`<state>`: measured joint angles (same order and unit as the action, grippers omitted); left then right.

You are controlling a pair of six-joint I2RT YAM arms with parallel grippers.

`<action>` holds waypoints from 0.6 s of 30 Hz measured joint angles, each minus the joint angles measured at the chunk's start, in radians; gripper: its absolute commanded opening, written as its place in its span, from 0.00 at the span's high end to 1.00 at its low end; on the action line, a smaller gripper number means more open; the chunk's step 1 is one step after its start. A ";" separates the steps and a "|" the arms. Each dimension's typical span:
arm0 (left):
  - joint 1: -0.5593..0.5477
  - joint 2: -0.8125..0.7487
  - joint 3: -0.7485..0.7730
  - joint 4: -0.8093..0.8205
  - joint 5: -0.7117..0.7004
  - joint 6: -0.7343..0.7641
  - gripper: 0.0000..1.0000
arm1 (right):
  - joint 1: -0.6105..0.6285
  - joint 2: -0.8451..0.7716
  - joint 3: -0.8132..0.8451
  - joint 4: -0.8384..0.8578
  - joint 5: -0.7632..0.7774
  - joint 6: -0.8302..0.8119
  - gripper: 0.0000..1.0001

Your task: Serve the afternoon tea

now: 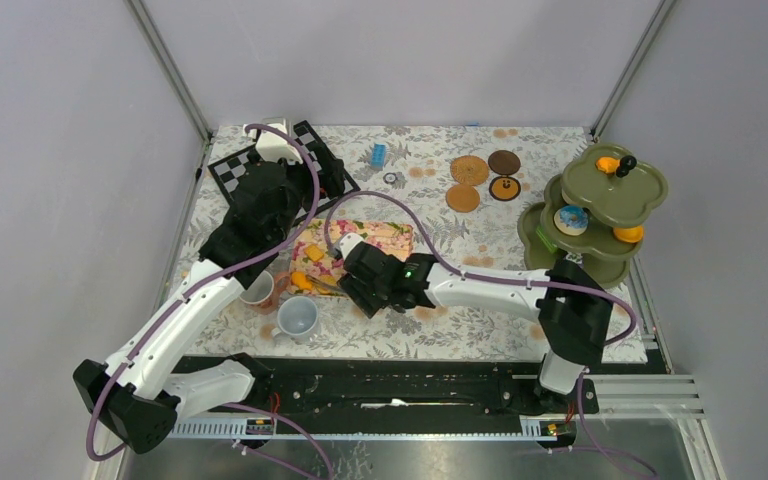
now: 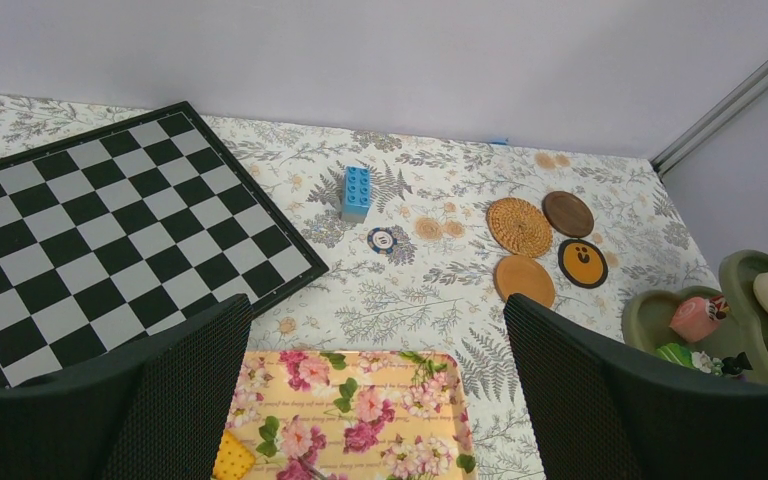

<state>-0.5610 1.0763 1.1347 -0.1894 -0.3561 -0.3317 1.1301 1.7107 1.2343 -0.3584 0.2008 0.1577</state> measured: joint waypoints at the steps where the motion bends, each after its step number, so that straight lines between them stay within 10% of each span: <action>1: 0.000 0.000 0.000 0.000 0.000 0.000 0.01 | 0.011 0.012 0.010 -0.007 0.008 0.000 0.35; 18: 0.000 0.000 0.000 0.000 0.001 0.000 0.01 | 0.056 0.046 0.042 -0.082 0.113 0.036 0.45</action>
<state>-0.5610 1.0763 1.1347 -0.1894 -0.3553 -0.3321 1.1866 1.7565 1.2758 -0.4400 0.3134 0.1940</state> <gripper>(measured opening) 0.989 0.566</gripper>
